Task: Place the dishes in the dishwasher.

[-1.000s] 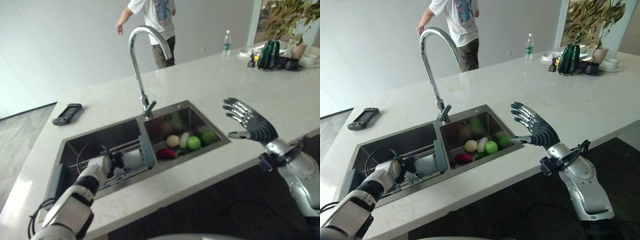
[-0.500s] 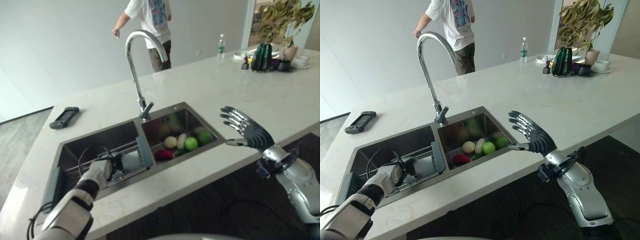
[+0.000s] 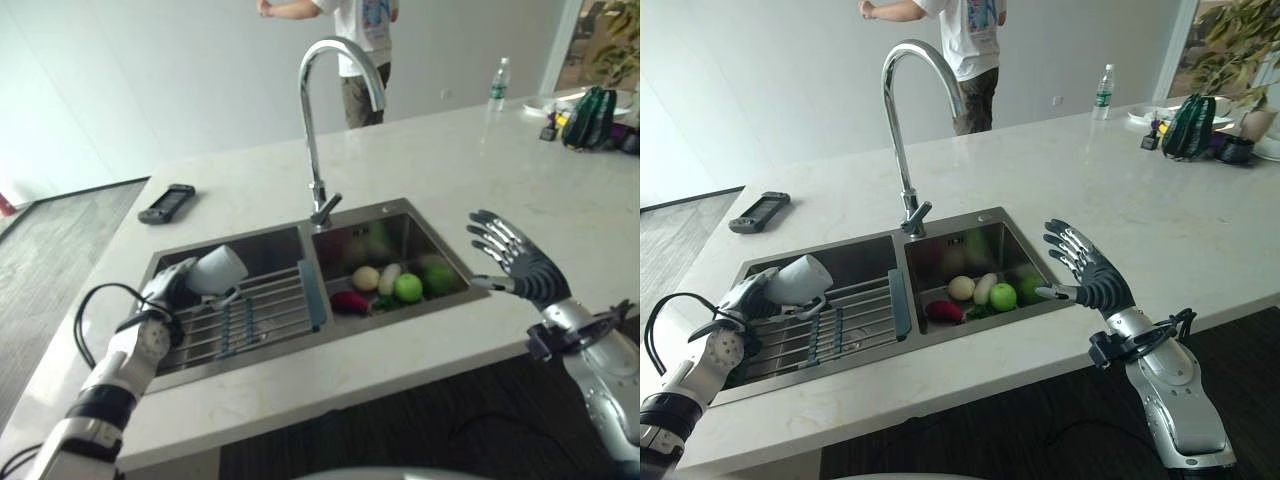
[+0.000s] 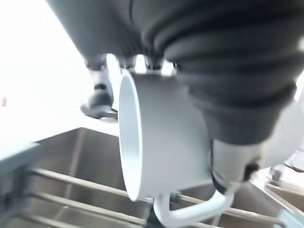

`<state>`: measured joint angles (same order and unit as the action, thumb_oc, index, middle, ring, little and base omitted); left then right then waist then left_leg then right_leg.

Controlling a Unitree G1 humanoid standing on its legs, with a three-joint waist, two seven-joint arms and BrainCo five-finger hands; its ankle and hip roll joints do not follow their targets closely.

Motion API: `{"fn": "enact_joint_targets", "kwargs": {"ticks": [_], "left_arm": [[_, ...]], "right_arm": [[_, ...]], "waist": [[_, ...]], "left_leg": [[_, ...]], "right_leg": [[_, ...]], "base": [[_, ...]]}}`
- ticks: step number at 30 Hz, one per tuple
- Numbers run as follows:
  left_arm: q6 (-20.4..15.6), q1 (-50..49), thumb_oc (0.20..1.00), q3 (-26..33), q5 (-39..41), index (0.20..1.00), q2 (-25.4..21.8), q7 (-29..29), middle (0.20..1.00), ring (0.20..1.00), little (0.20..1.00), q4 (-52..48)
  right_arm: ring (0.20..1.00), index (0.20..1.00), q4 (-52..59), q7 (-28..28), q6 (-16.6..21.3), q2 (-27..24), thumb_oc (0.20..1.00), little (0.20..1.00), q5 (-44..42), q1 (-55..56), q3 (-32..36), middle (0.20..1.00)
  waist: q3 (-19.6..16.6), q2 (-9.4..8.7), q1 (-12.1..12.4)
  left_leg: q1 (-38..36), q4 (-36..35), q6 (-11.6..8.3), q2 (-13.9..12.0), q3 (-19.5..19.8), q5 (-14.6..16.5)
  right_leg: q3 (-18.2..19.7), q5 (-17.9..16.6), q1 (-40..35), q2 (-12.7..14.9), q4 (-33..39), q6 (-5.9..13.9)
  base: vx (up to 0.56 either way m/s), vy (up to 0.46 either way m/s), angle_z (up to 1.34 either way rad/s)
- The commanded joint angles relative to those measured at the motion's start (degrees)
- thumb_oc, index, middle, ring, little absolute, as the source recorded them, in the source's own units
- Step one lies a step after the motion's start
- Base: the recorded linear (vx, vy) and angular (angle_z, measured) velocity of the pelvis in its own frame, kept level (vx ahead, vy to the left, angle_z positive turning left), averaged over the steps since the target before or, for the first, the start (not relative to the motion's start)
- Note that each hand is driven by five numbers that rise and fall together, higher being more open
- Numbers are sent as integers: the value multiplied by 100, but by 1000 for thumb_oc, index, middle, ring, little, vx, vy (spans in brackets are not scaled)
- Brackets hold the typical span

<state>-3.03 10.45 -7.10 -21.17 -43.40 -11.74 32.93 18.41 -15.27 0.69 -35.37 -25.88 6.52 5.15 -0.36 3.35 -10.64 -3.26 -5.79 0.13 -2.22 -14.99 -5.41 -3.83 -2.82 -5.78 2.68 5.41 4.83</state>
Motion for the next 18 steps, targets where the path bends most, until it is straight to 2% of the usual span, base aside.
{"fn": "enact_joint_targets", "kwargs": {"ticks": [1, 3, 5, 8, 12, 18], "left_arm": [[-770, 577, 200, 850, 1270, 200, -229, -942, 200, 200, 200, -367], [-1197, 532, 200, 1283, 2280, 200, 2, -908, 200, 200, 200, -706], [-1718, 420, 200, 1873, 3380, 200, 418, -655, 200, 200, 200, -1784], [-2223, 159, 200, 2286, 3975, 200, 800, -551, 200, 200, 200, -3319], [-2439, -359, 200, 2693, 4379, 200, 1156, -395, 200, 200, 200, -4702], [-2536, -1062, 200, 3022, 4852, 200, 1520, -257, 200, 200, 200, -5562]], "right_arm": [[1000, 1000, 23, 124, 407, 220, 1000, 1000, 11, -508, 116, 1000], [1000, 1000, 26, 122, 411, 306, 1000, 1000, 71, -469, 130, 1000], [1000, 1000, 85, 134, 335, 451, 1000, 1000, 179, -482, 190, 1000], [1000, 1000, 285, 250, 210, 595, 1000, 1000, 270, -516, 273, 1000], [1000, 1000, 672, 377, 90, 814, 1000, 1000, 429, -413, 392, 1000], [1000, 1000, 1027, 518, 165, 934, 1000, 1000, 365, -202, 533, 1000]], "waist": [[190, -81, 10], [159, -120, 42], [138, -172, 135], [125, -250, 322], [127, -321, 546], [210, -325, 865]], "left_leg": [[-665, 79, -37, 306, 101, 1067], [-655, 79, -54, 291, 139, 1054], [-648, 79, -83, 261, 234, 1030], [-616, 79, -104, 238, 422, 1003], [-557, 79, -140, 205, 646, 951], [-469, 79, -299, 72, 781, 794]], "right_leg": [[-115, 248, -25, -37, -41, 262], [-153, 270, -46, -29, -41, 246], [-217, 308, -87, -31, -41, 202], [-311, 359, -132, -44, -41, 148], [-380, 413, -140, -96, -41, 83], [-610, 416, -105, -137, -41, 44]], "base": [[1, -52, 10], [9, -49, 12], [13, -77, 22], [-9, -135, 16], [-14, -178, 27], [-21, -147, 34]]}}
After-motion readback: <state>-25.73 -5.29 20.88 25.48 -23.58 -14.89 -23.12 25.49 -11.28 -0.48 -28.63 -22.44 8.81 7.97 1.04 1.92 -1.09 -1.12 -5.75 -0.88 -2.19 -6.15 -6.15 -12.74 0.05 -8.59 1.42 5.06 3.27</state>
